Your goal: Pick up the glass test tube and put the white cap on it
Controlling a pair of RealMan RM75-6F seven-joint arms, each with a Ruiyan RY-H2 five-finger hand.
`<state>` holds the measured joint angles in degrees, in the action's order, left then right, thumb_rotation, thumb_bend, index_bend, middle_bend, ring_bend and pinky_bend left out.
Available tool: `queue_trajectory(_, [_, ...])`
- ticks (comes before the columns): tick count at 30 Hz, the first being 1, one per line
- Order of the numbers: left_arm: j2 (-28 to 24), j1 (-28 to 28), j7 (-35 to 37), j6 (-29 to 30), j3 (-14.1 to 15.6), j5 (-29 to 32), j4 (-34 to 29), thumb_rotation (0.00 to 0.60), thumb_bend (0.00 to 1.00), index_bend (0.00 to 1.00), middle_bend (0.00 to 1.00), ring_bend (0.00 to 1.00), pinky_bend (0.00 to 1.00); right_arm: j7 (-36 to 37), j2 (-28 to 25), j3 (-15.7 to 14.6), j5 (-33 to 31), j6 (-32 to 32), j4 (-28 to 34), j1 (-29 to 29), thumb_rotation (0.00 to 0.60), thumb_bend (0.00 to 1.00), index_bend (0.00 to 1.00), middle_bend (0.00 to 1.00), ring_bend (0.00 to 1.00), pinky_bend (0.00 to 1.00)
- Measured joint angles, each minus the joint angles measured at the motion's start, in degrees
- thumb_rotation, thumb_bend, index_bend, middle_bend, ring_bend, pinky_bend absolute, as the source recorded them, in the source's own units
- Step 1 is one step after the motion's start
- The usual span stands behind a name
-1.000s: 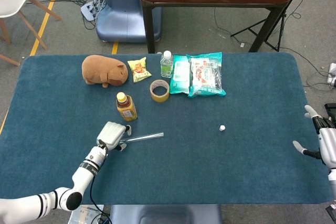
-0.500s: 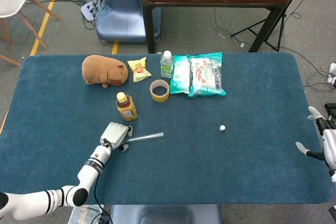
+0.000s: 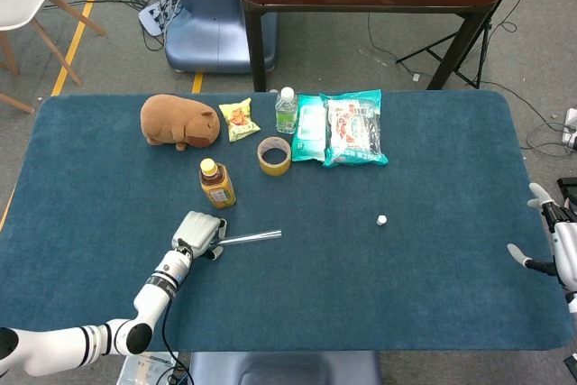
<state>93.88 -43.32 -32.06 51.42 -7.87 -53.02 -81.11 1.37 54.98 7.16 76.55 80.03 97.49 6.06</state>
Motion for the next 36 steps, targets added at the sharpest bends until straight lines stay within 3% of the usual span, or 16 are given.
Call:
queue_trajectory(3, [-0.5, 0.28, 0.89, 0.54, 0.39, -0.83, -0.13, 0.595, 0.34, 0.54, 0.92, 0.95, 1.0, -0.12, 0.0, 0.06, -0.07, 0.03, 0.16, 0.0, 0.6, 0.19, 0.08, 0.29, 0.31, 0.07])
queue_trajectory(16, [-5.5, 3.83, 4.62, 2.82, 3.39, -3.65, -0.4, 0.6, 0.34, 0.54, 0.92, 0.95, 1.0, -1.15, 0.0, 0.07, 0.27, -0.38, 1.37, 0.42, 0.6, 0.19, 0.08, 0.29, 0.32, 0.07])
queue_trajectory(22, [-5.7, 4.72, 6.47, 3.1, 3.06, -3.03, 1.68, 0.6, 0.34, 0.51, 0.92, 0.95, 1.0, -1.88, -0.1, 0.06, 0.51, -0.22, 2.24, 0.5, 0.6, 0.19, 0.07, 0.3, 0.33, 0.07])
queue_trajectory(28, [-6.33, 5.17, 7.69, 3.12, 2.84, -3.76, 1.52, 0.6, 0.33, 0.42, 0.91, 0.94, 1.0, -2.16, -0.19, -0.03, 0.55, 0.0, 2.72, 0.37, 0.6, 0.19, 0.08, 0.3, 0.34, 0.07])
queue_trajectory(36, [-5.57, 4.92, 7.89, 3.47, 3.08, -6.46, -0.18, 0.6, 0.33, 0.43, 0.91, 0.94, 1.0, -1.9, -0.26, -0.13, 0.62, 0.2, 2.79, 0.17, 0.6, 0.19, 0.07, 0.3, 0.34, 0.07])
